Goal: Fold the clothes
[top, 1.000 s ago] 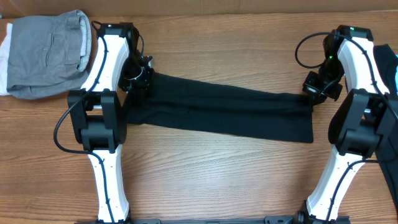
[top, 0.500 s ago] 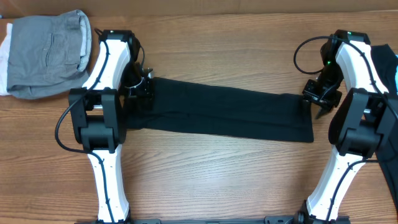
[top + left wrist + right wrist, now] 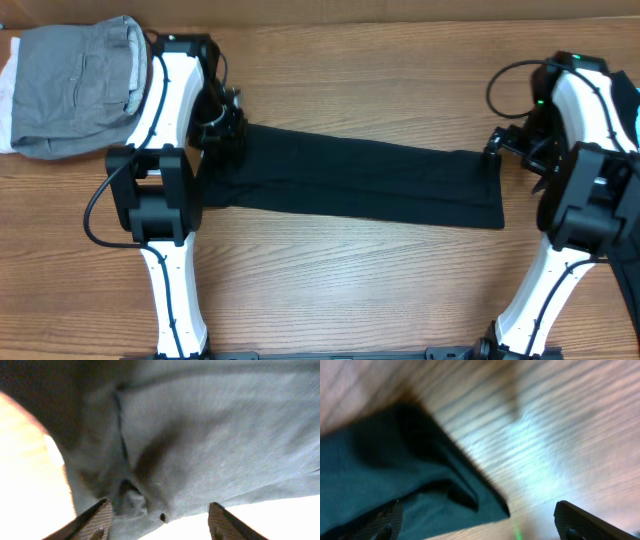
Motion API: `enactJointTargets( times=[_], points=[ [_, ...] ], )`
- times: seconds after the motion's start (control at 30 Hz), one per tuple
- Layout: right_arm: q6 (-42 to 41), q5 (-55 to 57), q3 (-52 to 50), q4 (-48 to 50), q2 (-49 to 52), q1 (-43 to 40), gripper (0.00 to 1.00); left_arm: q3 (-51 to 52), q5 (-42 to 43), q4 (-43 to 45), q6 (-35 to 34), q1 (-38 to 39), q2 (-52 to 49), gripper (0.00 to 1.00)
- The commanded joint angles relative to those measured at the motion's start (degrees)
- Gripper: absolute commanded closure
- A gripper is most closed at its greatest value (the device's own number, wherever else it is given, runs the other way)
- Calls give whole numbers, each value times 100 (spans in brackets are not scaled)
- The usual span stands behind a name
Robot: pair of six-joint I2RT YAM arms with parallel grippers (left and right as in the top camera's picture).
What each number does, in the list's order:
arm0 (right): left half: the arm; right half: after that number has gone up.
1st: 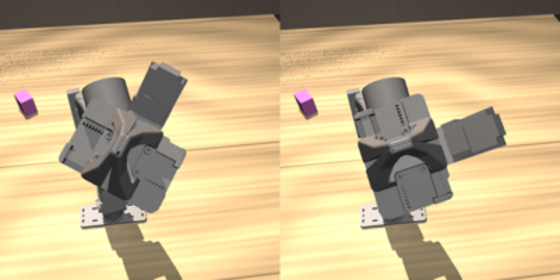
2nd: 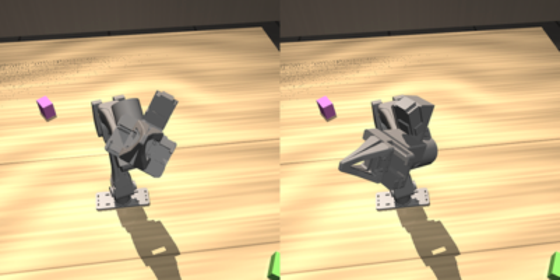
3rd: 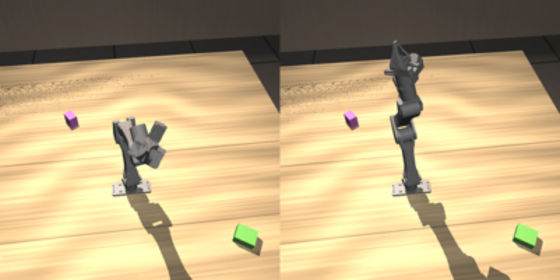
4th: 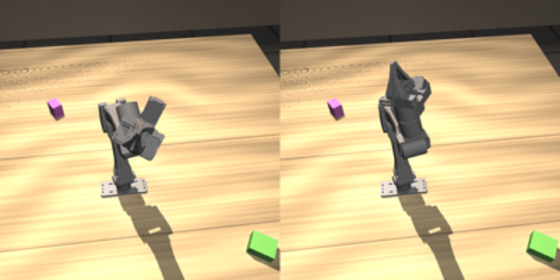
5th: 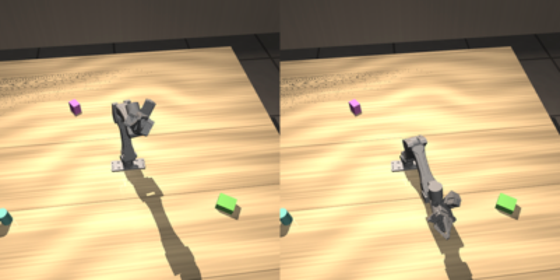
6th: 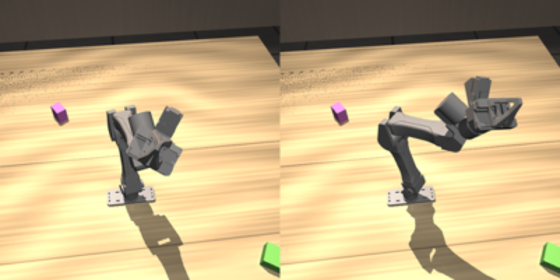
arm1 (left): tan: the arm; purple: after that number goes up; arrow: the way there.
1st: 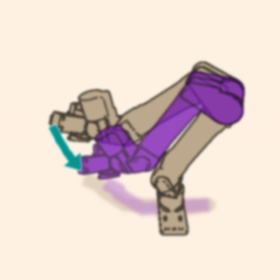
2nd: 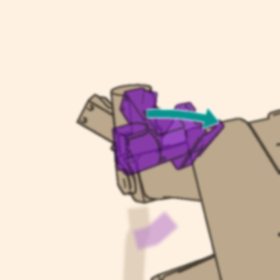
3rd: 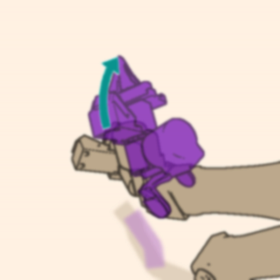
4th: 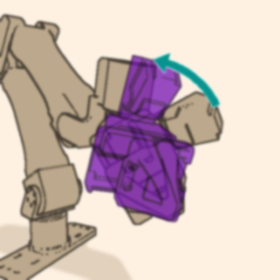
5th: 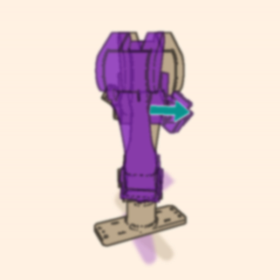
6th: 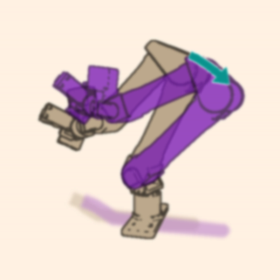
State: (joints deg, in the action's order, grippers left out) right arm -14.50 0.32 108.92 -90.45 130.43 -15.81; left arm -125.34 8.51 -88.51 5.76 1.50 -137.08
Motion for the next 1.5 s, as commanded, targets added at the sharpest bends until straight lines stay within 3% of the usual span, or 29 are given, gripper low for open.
enactJointTargets(
  times=[0.0, 0.03, 0.17, 0.53, 0.6, 0.63, 0.67, 0.7, 0.83, 0.97, 1.07, 1.2, 1.47],
  points=[
    [1016, -887, -109, 188, -249, -361, 0, -227, -15, 37, 26, -85, -39, 10],
    [1388, -1281, -175, 284, -249, -444, 0, -225, -15, 85, 26, -92, -44, 0],
    [2203, -2210, -540, 564, -249, -673, 0, -162, -15, 221, 26, -96, -44, 0],
    [2651, -2765, -1547, 1200, -249, -717, 1, -133, -13, 393, 24, -96, -44, 0],
    [2649, -2881, -1725, 1207, -249, -675, 9, -133, -13, 393, 26, -96, -44, 0],
    [2647, -2920, -1823, 1246, -249, -654, 23, -133, -13, 393, 26, -96, -44, 0],
    [2629, -2938, -1937, 1333, -249, -623, 47, -133, -13, 393, 26, -96, -44, 0],
    [2579, -2935, -2035, 1425, -249, -597, 56, -133, -13, 396, 26, -96, -44, 0],
    [2146, -2885, -2424, 1915, -249, -476, 62, -133, -13, 369, 26, -96, -44, 0],
    [1838, -2610, -2393, 1969, -284, -448, 90, -133, -15, 330, 26, -96, -44, 0],
    [1270, -1851, -2262, 1917, -468, -468, 96, -133, -13, 330, 26, -96, -44, 0],
    [566, -778, -1965, 1526, -940, -481, 96, -133, -11, 326, 24, -96, -44, 0],
    [72, -551, -1740, 1296, -1891, -201, 96, -133, 55, 330, -68, -94, -44, 0]
  ],
)
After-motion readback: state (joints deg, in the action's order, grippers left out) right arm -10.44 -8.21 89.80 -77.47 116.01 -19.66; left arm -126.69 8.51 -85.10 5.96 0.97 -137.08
